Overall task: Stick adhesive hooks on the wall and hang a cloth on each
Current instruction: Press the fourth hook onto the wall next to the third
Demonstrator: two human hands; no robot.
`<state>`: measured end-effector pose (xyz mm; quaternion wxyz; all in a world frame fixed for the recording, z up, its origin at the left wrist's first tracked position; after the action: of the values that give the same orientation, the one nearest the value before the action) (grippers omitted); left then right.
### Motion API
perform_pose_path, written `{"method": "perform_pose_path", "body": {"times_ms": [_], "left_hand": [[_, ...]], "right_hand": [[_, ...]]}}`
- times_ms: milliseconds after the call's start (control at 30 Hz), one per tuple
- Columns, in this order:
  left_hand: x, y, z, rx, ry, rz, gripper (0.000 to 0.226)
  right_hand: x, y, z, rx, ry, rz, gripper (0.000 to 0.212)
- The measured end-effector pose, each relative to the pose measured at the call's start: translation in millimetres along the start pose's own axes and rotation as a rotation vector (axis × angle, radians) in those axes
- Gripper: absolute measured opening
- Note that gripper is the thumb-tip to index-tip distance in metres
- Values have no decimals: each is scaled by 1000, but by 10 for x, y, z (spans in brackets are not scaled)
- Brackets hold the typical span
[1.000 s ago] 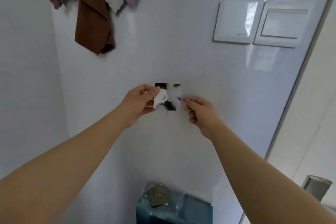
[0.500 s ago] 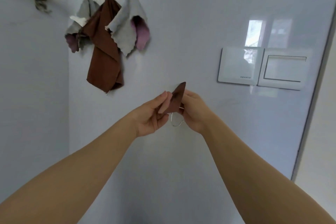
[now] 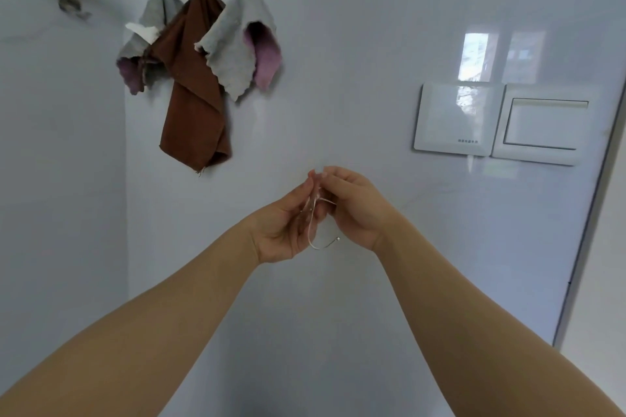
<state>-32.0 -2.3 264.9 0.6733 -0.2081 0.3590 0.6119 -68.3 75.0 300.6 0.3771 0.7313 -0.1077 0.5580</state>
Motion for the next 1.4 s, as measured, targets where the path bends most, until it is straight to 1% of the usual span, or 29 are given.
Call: {"method": "perform_pose_path", "body": {"times_ms": [67, 133, 267, 367, 400, 567, 800, 933, 1000, 1100, 1267, 1333, 1400], "left_hand": [[7, -12, 1, -37, 61, 15, 44], [1, -28, -20, -118, 117, 44, 30], [-183, -47, -178, -312, 83, 207, 18], [-463, -87, -200, -385, 126, 341, 17], [-572, -99, -148, -387, 154, 375, 19], [-1115, -114, 301, -358, 448, 544, 24], [-1645, -118, 764, -355, 819, 734, 15], [-1875, -67, 1017, -350, 871, 814, 14], [-2013, -25, 1132, -357, 871, 855, 15], [-2202, 26, 1268, -358, 874, 865, 18], [-2573, 79, 1486, -388, 953, 860, 20], [-2731, 102, 1594, -418, 1047, 830, 21], [-2876, 135, 1693, -447, 1205, 767, 22]], "right_hand": [[-9, 11, 9, -2, 17, 8, 19], [-5, 21, 10, -33, 21, 14, 17], [104, 64, -158, -262, -73, -18, 24], [313, 98, -263, -341, -164, -50, 23], [397, 111, -281, -349, -179, -56, 23], [804, 213, -300, -378, -323, -75, 20], [1457, 350, -327, -481, -456, -151, 21], [1792, 447, -329, -527, -493, -200, 21], [1939, 533, -328, -548, -512, -224, 17], [2126, 679, -307, -580, -555, -261, 12], [2406, 902, -287, -636, -606, -282, 23], [2506, 994, -284, -658, -615, -290, 24], [2592, 1071, -279, -679, -612, -295, 26]]}}
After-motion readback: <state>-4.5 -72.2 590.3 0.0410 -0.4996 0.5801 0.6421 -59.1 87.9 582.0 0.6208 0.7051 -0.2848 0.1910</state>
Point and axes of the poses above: each hand's wrist, its own y-axis towards the middle knuckle, its own z-axis out of the palm, x = y × z, the point moved 5 cm from there along y, towards the middle knuckle, and after that the axes turned 8 degrees about -y, right-handed, at the moved point
